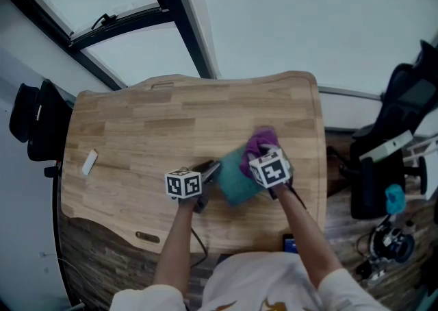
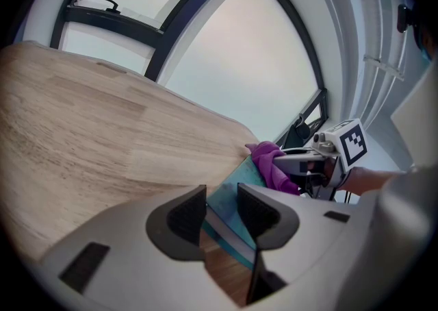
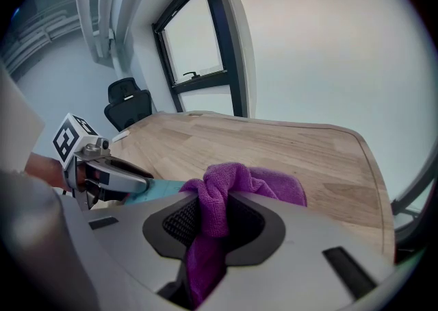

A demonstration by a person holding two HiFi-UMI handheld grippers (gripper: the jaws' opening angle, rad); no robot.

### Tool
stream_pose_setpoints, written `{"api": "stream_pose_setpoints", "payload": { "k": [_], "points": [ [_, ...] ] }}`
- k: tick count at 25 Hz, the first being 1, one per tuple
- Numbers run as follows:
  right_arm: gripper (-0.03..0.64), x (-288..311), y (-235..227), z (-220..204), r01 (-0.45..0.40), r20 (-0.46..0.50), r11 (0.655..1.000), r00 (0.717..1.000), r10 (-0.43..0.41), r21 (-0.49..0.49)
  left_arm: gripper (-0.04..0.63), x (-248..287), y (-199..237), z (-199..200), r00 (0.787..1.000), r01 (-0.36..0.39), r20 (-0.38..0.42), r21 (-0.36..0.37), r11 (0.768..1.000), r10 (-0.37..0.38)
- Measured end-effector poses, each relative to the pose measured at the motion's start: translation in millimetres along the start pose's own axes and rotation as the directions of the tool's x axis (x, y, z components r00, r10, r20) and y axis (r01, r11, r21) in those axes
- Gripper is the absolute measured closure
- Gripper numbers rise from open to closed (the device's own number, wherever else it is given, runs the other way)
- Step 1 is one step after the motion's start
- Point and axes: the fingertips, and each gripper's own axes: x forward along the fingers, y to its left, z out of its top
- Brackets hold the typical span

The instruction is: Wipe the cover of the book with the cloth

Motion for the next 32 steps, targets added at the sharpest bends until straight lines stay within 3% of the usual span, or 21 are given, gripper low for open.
{"api": "stream_pose_setpoints", "payload": {
  "k": [32],
  "points": [
    [0.540, 16.2, 65.5, -3.1, -0.138, -0.031, 0.987, 0.990, 0.135, -0.086, 0.451, 0.2, 0.3, -0.9, 1.000, -0.003, -0.001, 0.000, 1.000, 0.003]
  ]
}}
